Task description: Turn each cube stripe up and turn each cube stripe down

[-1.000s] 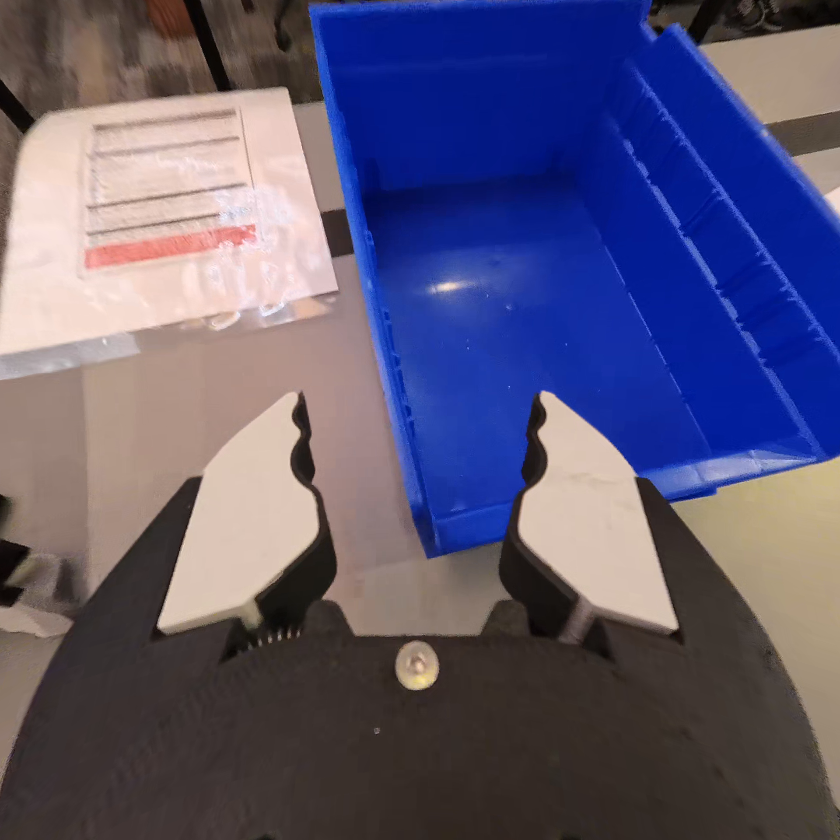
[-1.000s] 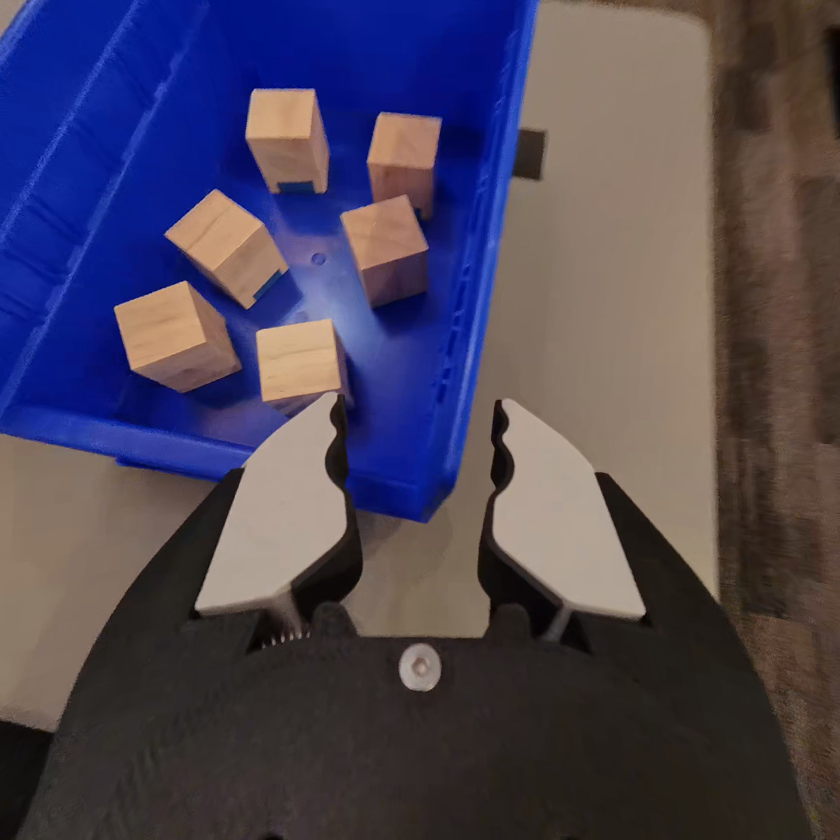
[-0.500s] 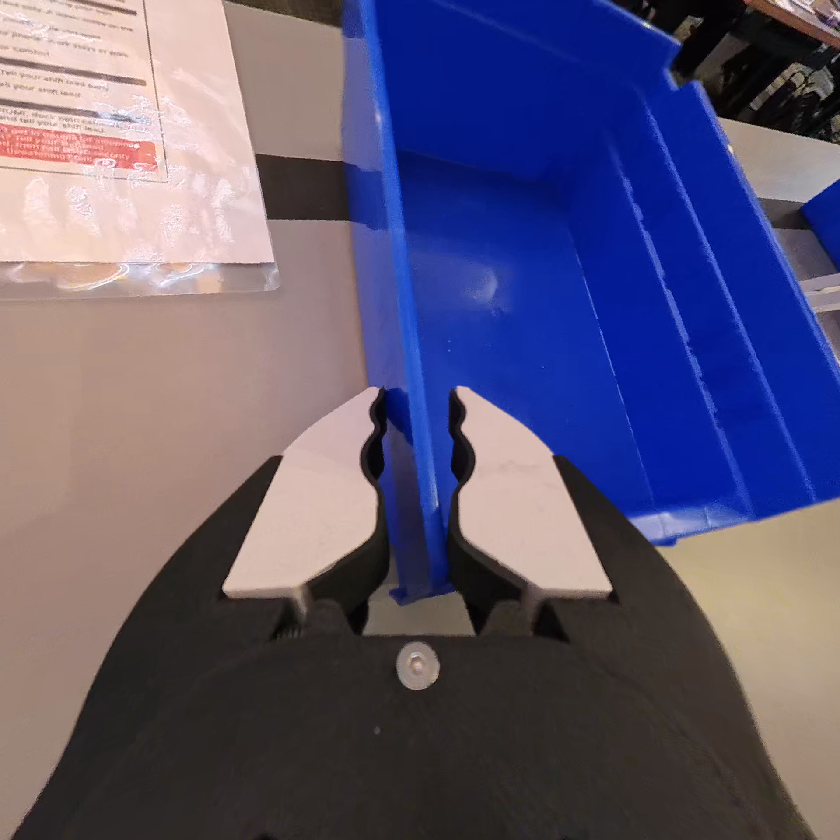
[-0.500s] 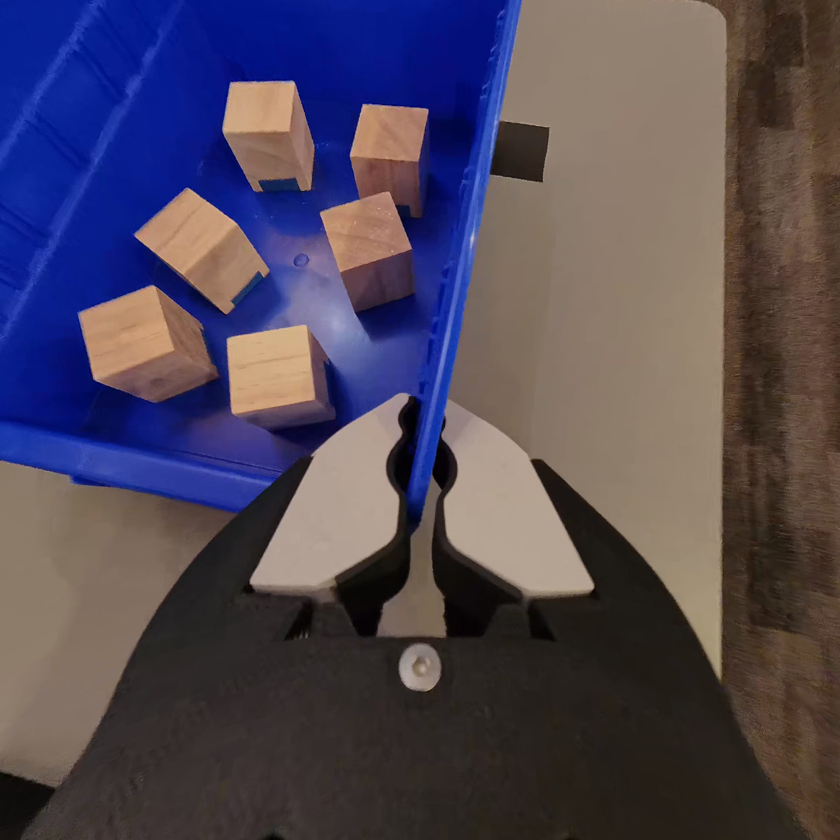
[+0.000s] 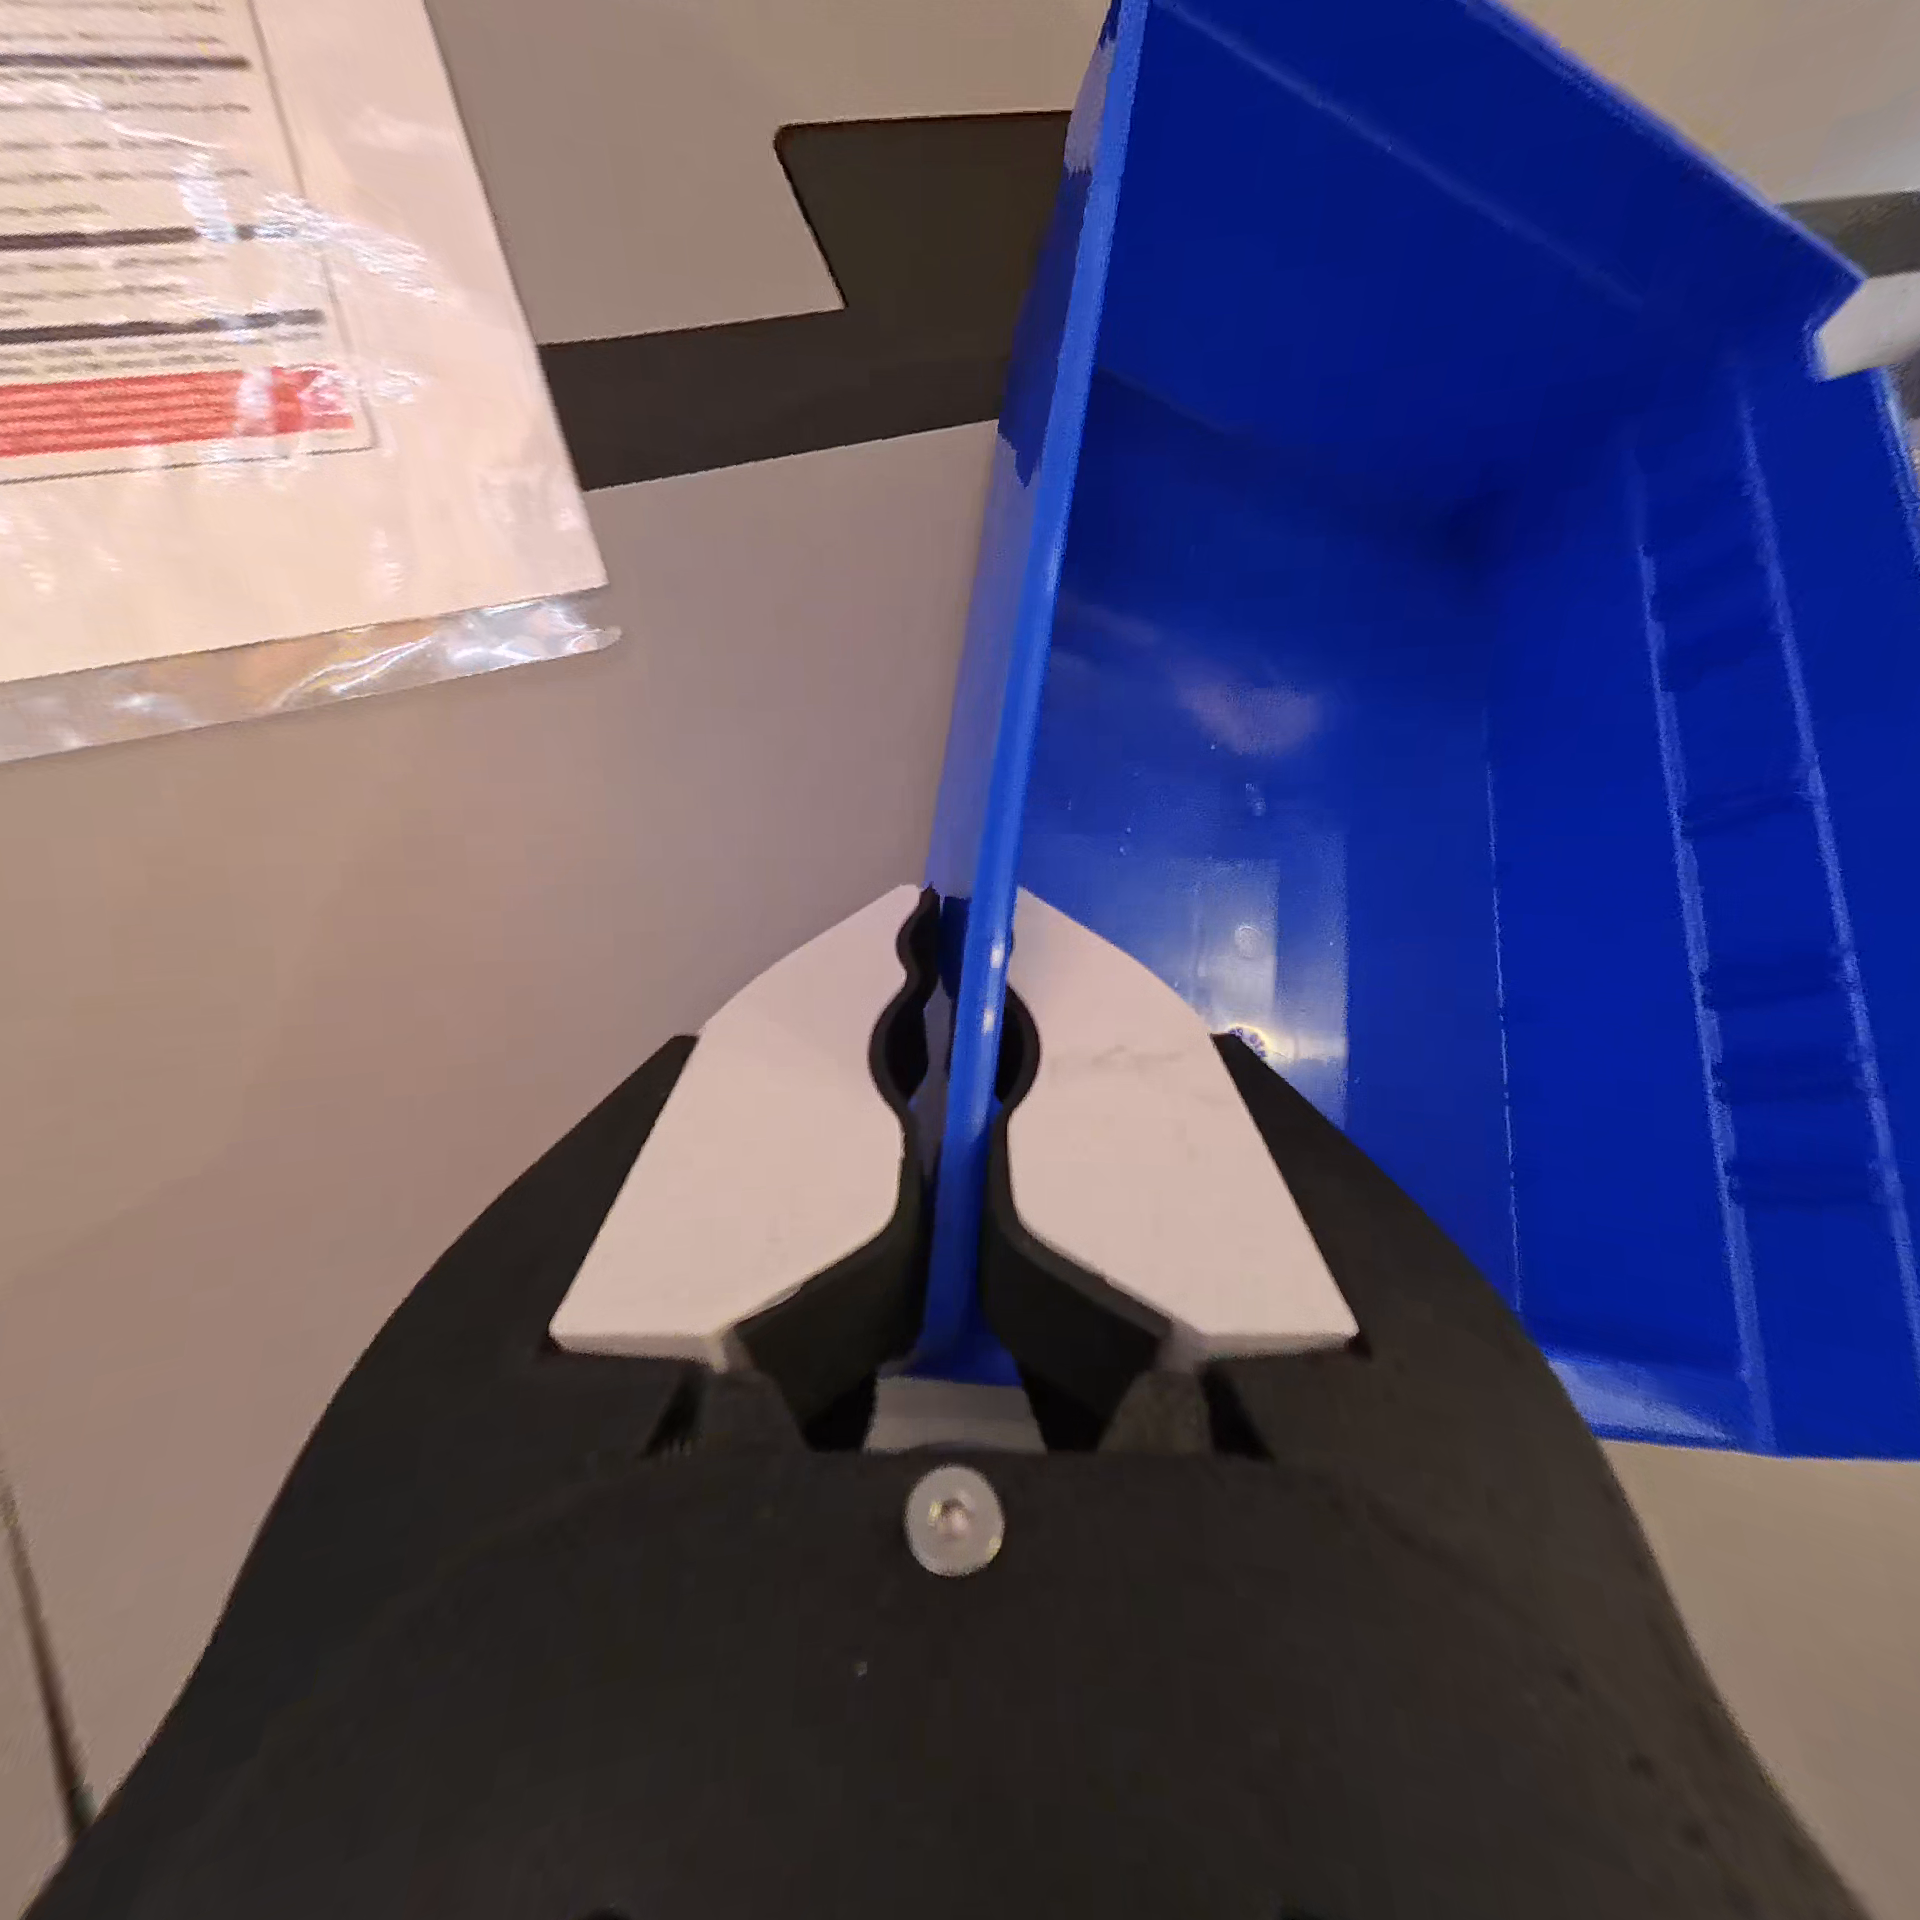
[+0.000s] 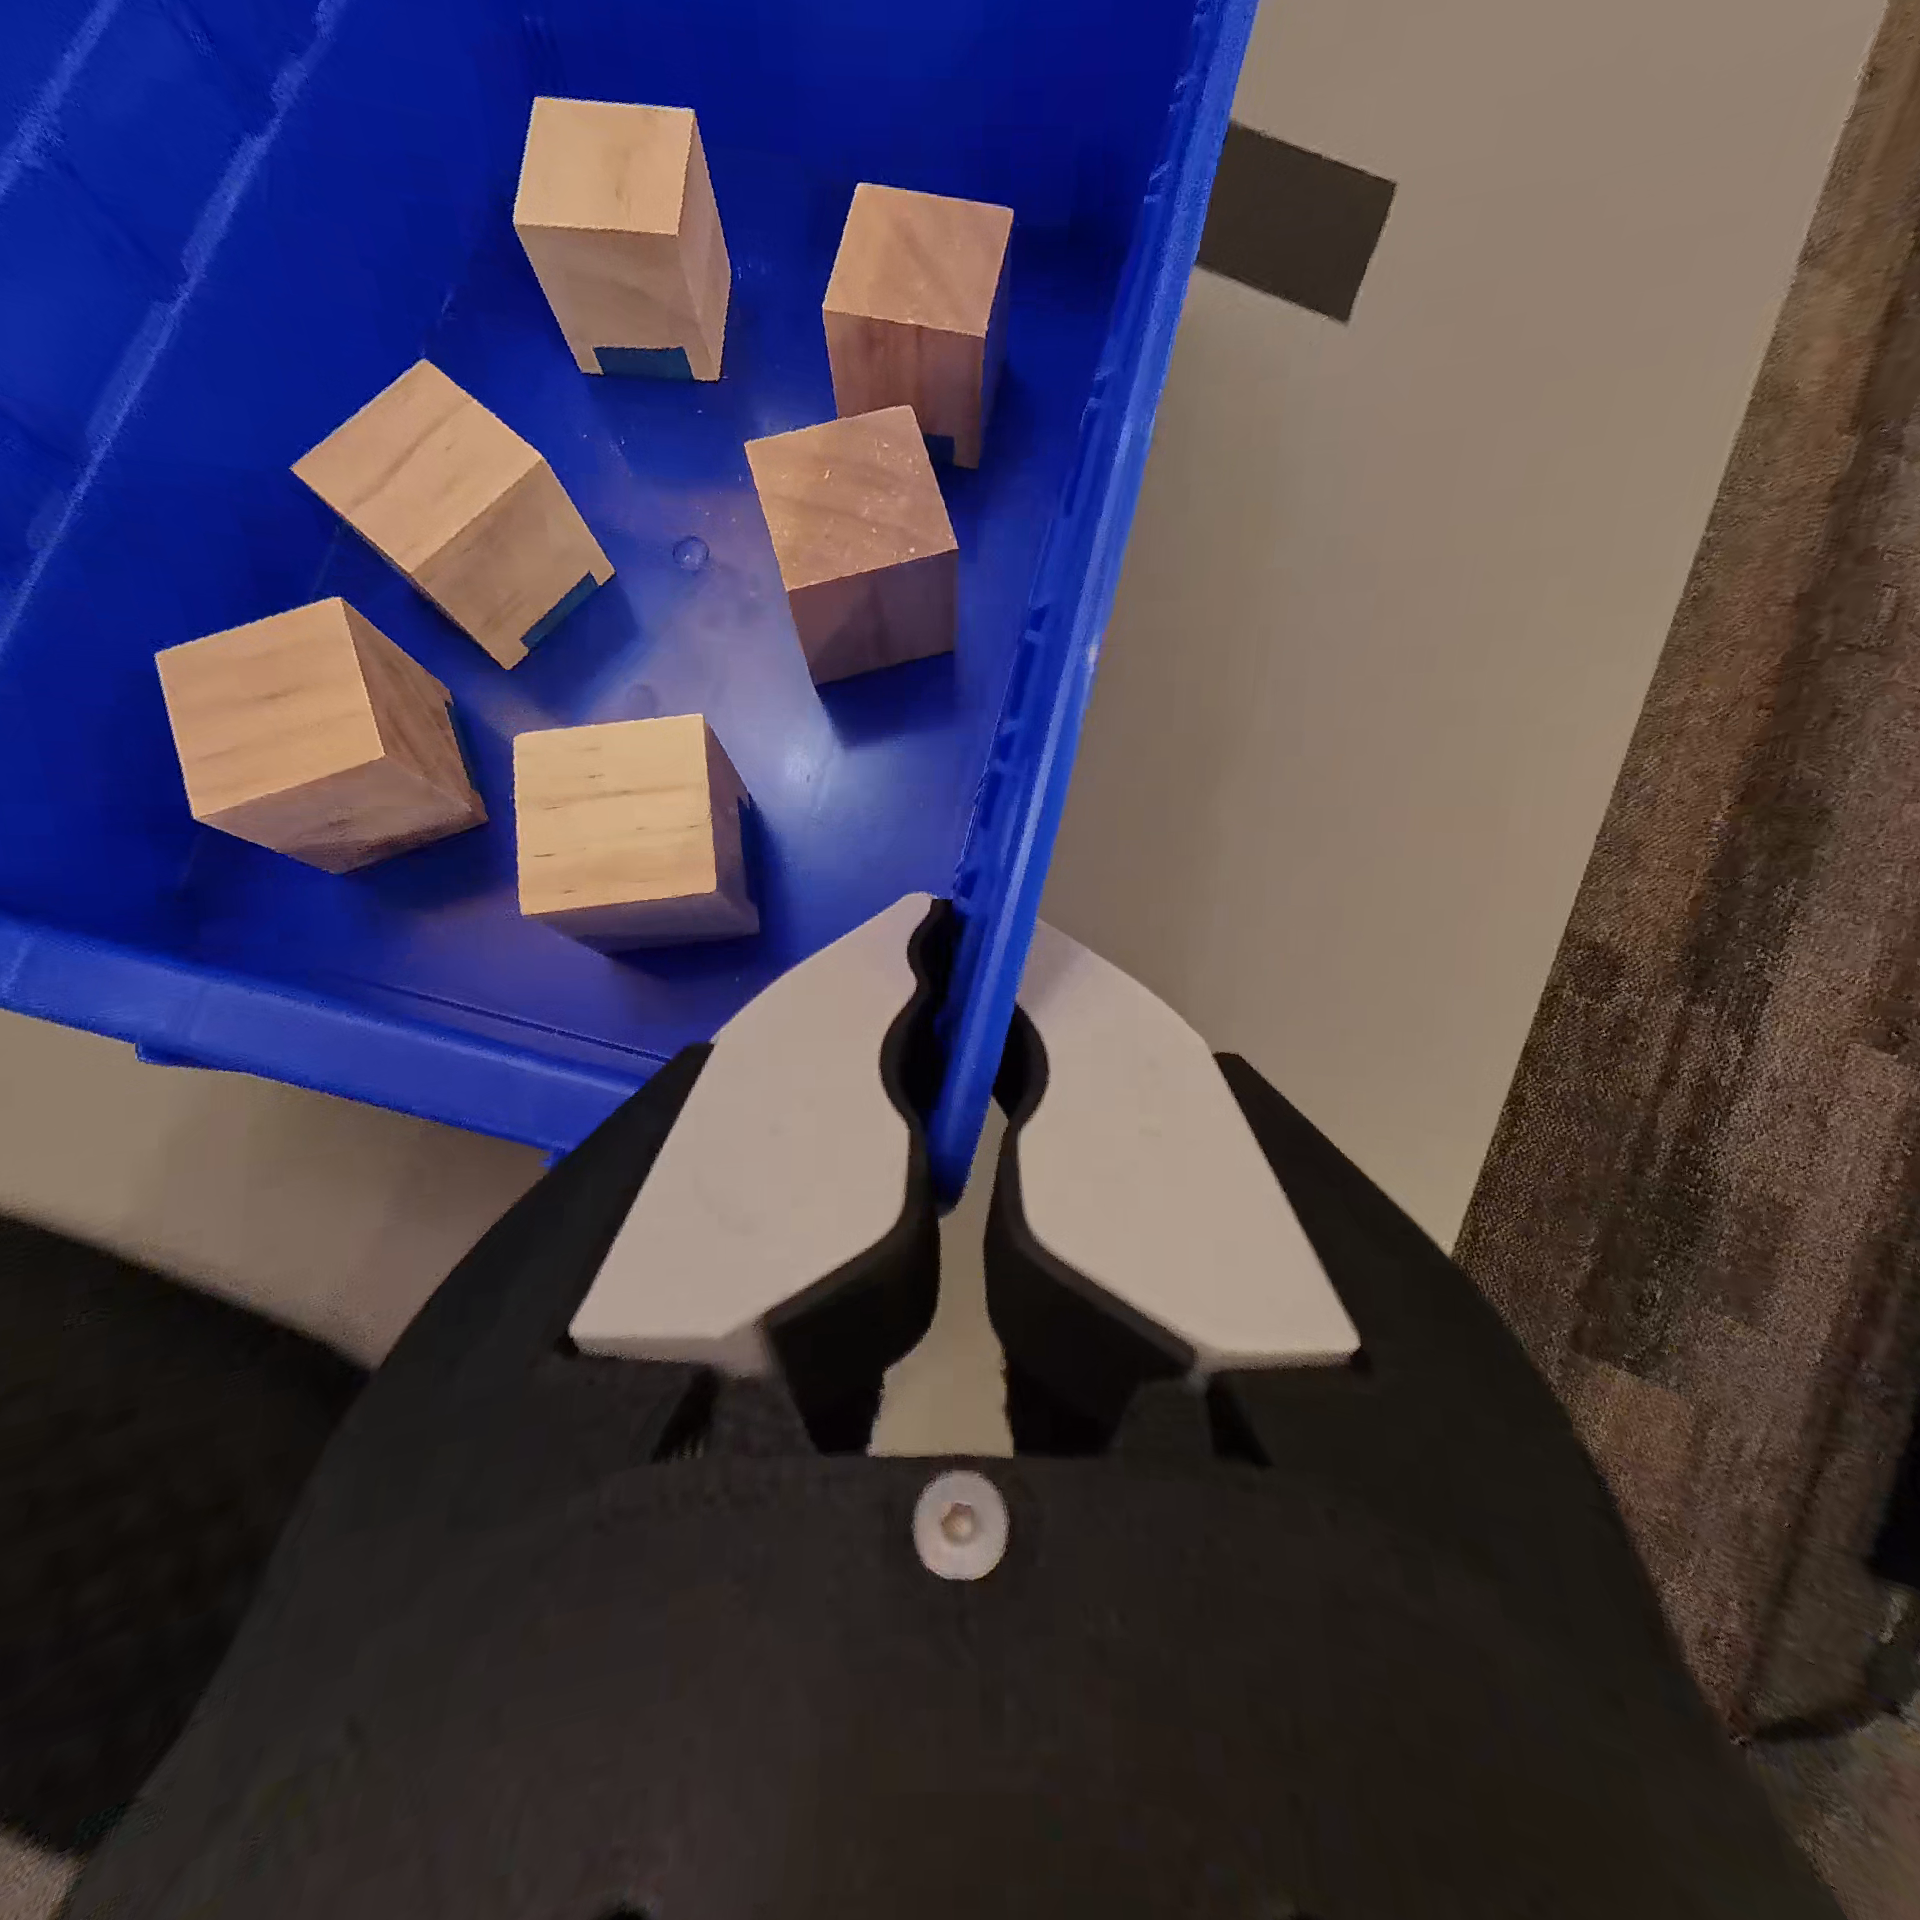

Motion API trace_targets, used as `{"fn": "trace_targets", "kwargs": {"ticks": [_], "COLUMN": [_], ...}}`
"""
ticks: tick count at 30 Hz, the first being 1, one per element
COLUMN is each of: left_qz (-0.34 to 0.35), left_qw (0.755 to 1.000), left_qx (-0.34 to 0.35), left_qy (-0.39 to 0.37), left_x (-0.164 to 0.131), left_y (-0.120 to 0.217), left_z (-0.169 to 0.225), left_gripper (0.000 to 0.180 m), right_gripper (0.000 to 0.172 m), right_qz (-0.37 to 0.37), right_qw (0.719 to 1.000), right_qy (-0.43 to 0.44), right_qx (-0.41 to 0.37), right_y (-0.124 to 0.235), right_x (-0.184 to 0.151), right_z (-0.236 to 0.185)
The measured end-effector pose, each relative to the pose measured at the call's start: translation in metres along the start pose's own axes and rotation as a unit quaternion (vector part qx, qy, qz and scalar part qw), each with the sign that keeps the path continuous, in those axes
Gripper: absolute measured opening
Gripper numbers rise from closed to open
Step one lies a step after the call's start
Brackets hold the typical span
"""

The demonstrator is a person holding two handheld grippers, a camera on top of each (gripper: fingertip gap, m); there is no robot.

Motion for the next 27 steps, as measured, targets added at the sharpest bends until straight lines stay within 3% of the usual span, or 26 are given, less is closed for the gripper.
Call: {"fn": "trace_targets", "kwargs": {"ticks": [9, 17, 22, 27], "left_qz": [0.035, 0.115, 0.178, 0.239], "left_qw": [0.999, 0.993, 0.983, 0.969], "left_qx": [0.027, 0.026, 0.030, 0.045], "left_qy": [0.001, 0.023, 0.037, 0.049], "left_x": [-0.017, -0.034, -0.045, -0.056], "left_y": [0.053, 0.104, 0.142, 0.182], "left_z": [-0.012, -0.013, -0.012, -0.013], "left_gripper": [0.006, 0.006, 0.006, 0.007], "right_gripper": [0.004, 0.004, 0.004, 0.004], "right_qz": [-0.050, -0.077, -0.075, -0.067], "right_qw": [0.993, 0.978, 0.966, 0.955], "right_qy": [0.076, 0.151, 0.190, 0.219], "right_qx": [0.080, 0.124, 0.156, 0.185], "right_y": [0.052, 0.087, 0.090, 0.072], "right_x": [-0.026, -0.050, -0.054, -0.045], "right_z": [-0.032, -0.097, -0.156, -0.222]}}
Point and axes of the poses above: each gripper's, where its closed fingertips meet, y back along the fingers, x out of its top, z = x × y across the jaws, the point moved 4 cm from there along y, back along the fingers, and after that the axes turned 2 degrees about y, right-handed, at the moved point
